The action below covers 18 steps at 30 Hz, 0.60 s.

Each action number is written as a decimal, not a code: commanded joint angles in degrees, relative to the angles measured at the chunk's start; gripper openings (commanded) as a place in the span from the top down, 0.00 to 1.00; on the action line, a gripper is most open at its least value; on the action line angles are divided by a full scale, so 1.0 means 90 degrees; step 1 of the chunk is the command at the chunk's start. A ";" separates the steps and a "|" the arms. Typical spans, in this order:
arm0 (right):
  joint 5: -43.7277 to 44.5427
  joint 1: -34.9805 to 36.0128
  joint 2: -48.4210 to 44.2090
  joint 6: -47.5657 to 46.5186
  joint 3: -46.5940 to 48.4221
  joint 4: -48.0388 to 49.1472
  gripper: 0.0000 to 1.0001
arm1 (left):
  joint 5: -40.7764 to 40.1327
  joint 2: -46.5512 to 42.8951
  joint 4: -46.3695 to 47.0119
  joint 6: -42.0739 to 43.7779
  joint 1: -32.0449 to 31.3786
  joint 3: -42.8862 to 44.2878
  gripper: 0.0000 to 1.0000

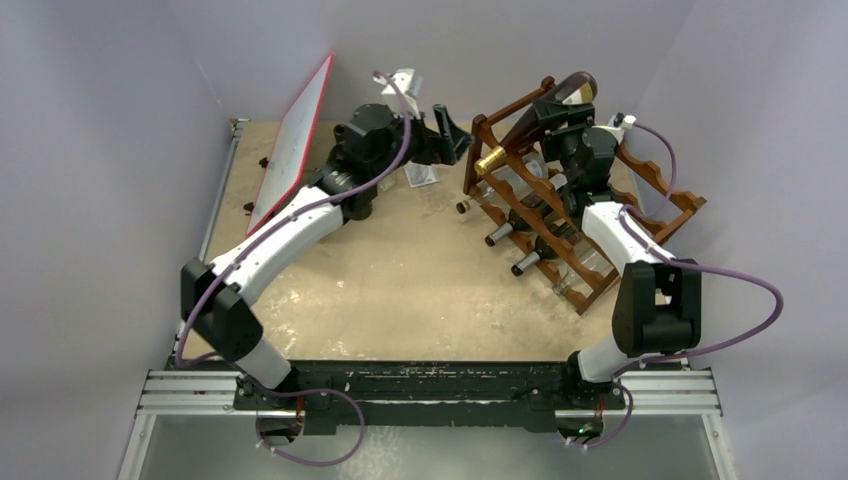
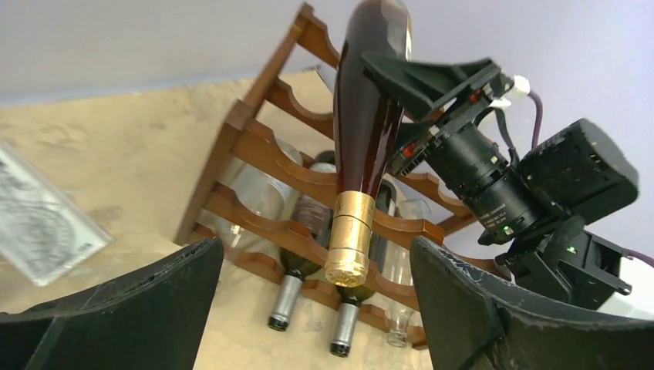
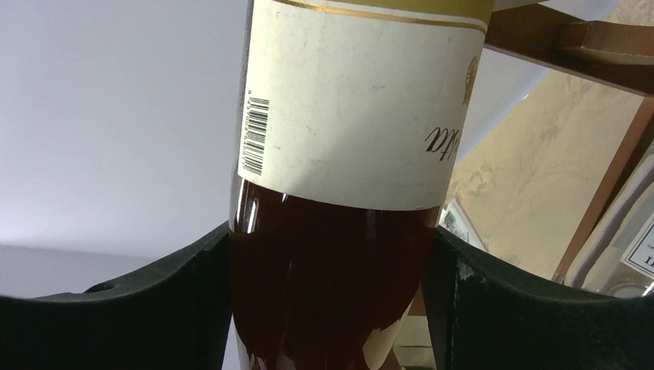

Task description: Take the wine bottle off the wine rack

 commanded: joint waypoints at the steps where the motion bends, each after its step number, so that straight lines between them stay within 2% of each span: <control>1: -0.0145 -0.0070 -0.0749 0.0226 0.0423 0.2342 0.79 | 0.0524 0.0576 0.0040 -0.0328 -0.0240 0.0744 0.12; 5: -0.0380 -0.0080 -0.0745 0.0247 0.0451 0.2396 0.80 | 0.0830 0.1027 0.0004 -0.0326 -0.0439 0.1098 0.14; 11: -0.0680 -0.0079 -0.0879 0.0138 0.0474 0.2378 0.80 | 0.1219 0.1510 -0.0197 -0.0217 -0.0577 0.1563 0.10; 15: -0.0688 -0.0080 -0.0999 0.0115 0.0440 0.2430 0.80 | 0.1378 0.2104 -0.0872 -0.0138 -0.0693 0.2404 0.21; 18: -0.0773 -0.0080 -0.1084 0.0151 0.0487 0.2387 0.80 | 0.1310 0.2221 -0.1089 0.0071 -0.0832 0.2475 0.22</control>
